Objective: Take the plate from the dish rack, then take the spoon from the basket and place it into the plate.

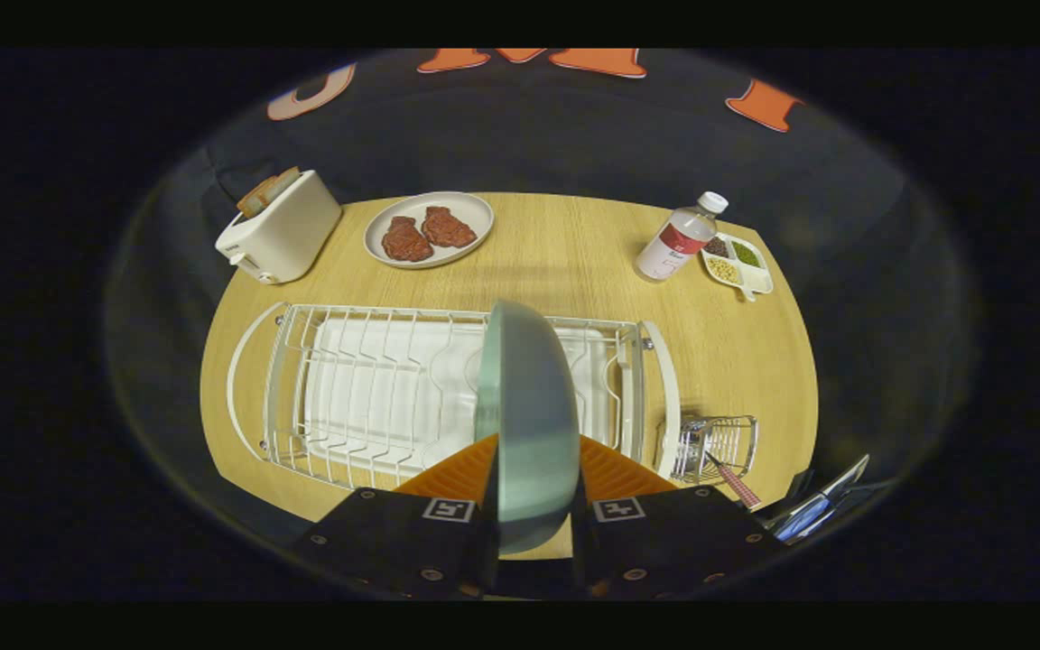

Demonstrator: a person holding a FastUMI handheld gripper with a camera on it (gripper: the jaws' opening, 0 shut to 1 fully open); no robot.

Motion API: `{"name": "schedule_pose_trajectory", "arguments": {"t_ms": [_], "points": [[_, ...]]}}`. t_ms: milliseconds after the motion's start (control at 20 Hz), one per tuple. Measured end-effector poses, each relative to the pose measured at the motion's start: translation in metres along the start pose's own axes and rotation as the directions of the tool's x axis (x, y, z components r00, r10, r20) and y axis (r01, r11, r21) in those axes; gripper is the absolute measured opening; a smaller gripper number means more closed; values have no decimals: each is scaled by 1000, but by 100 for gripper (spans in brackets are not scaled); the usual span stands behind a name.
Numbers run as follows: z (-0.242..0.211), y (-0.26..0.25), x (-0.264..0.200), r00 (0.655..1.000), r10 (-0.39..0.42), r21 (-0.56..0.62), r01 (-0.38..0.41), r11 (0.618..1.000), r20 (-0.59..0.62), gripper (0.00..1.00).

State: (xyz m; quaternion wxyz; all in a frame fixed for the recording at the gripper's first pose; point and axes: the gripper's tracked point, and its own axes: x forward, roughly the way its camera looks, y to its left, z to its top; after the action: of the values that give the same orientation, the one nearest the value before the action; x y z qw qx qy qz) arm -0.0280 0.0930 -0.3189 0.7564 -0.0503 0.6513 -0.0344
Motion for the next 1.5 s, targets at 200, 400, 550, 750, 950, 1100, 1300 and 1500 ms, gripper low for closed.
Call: {"name": "schedule_pose_trajectory", "arguments": {"t_ms": [200, 400, 550, 750, 950, 1100, 1300, 1500], "points": [[-1, -14, -6, 1000, -21, 5, 21, 1000, 22, 27], [-12, -24, -13, 999, -3, 49, 1, 999, 34, 26], [-19, -31, -24, 998, 32, 80, -36, 996, 44, 26], [-36, -41, -32, 997, 68, 113, -73, 991, 49, 26], [-59, -47, -38, 991, 123, 162, -128, 978, 44, 26], [-82, -49, -38, 984, 176, 183, -177, 967, 26, 26], [-111, -54, -37, 966, 256, 226, -257, 940, 33, 26], [-142, -60, -36, 941, 335, 285, -333, 899, 41, 26]]}}
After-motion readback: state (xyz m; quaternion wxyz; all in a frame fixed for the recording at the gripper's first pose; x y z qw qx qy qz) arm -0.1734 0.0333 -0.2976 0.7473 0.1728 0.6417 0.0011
